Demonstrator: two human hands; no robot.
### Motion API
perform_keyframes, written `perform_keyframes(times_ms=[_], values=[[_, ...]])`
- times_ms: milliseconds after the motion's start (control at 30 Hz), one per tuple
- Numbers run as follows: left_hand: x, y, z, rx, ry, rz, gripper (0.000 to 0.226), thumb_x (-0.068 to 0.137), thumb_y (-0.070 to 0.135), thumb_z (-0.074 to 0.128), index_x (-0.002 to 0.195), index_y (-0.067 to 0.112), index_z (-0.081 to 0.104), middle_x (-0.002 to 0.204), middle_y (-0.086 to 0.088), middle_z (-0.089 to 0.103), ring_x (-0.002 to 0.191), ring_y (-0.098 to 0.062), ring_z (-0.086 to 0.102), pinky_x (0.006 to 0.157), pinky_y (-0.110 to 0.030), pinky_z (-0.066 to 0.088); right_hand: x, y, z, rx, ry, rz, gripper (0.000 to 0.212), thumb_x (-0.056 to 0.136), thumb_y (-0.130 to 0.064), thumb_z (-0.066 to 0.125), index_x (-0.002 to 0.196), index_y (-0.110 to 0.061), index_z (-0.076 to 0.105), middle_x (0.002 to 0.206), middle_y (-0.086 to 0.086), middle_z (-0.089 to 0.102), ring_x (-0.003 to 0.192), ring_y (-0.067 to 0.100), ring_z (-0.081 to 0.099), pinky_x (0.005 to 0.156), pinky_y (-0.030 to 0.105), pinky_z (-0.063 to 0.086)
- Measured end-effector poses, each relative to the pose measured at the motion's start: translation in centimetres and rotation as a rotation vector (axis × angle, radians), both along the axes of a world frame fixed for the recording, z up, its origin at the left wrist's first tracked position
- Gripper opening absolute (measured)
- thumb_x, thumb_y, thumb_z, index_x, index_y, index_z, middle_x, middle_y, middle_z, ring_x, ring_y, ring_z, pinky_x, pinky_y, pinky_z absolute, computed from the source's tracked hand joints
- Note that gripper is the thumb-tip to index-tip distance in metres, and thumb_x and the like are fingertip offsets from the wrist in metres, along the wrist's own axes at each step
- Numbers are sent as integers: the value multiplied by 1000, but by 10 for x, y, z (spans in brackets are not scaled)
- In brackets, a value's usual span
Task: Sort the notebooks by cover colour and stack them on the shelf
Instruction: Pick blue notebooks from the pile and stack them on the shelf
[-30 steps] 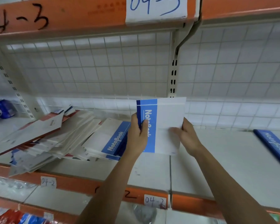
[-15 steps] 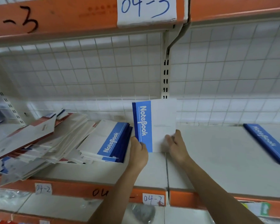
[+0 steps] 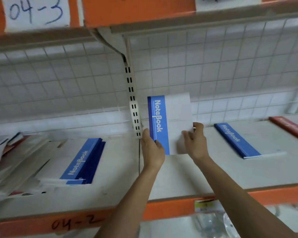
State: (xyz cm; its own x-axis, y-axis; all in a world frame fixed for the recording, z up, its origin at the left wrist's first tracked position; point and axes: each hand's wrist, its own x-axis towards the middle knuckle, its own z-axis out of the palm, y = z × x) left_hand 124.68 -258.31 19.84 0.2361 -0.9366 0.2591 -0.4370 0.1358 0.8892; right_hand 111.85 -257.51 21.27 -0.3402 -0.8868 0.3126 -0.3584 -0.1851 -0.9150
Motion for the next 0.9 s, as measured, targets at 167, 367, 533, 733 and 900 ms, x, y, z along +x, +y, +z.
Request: perform_keyframes(times_ms=[167, 367, 533, 733, 900], values=[[-81, 0, 1, 76, -24, -141, 61, 81, 5, 54, 139, 19, 39, 115, -6, 50, 101, -23, 55, 79, -29, 48, -84, -5, 9, 92, 29, -89, 31, 95, -8, 48, 124, -2, 38, 99, 5, 51, 87, 18, 47, 75, 26, 35], [-165, -4, -2, 122, -91, -189, 46, 79, 9, 55, 124, 24, 53, 105, -1, 60, 93, -20, 59, 78, -28, 50, -183, -15, 8, 262, 98, -165, 26, 91, -8, 48, 116, 0, 44, 110, 17, 57, 103, 35, 54, 80, 34, 42], [-207, -6, -1, 206, -102, -225, 19, 81, 12, 53, 98, 16, 62, 85, 1, 67, 74, -17, 60, 59, -19, 44, -237, -25, 9, 460, 196, -134, 29, 91, -12, 44, 117, 0, 41, 116, 19, 55, 105, 37, 54, 83, 40, 45], [-232, -14, -2, 291, -136, -261, 22, 81, 12, 59, 102, 10, 66, 97, -2, 71, 90, -19, 67, 80, -35, 54, -273, -33, 5, 573, 309, -61, 33, 90, -13, 48, 119, 1, 41, 116, 20, 55, 104, 36, 55, 78, 36, 45], [-244, -18, -11, 368, -127, -254, 22, 78, 11, 62, 99, 8, 69, 96, -2, 72, 90, -18, 68, 84, -37, 56, -289, -35, -8, 629, 360, -19, 32, 88, -15, 52, 114, 2, 45, 114, 18, 56, 104, 35, 55, 77, 33, 45]])
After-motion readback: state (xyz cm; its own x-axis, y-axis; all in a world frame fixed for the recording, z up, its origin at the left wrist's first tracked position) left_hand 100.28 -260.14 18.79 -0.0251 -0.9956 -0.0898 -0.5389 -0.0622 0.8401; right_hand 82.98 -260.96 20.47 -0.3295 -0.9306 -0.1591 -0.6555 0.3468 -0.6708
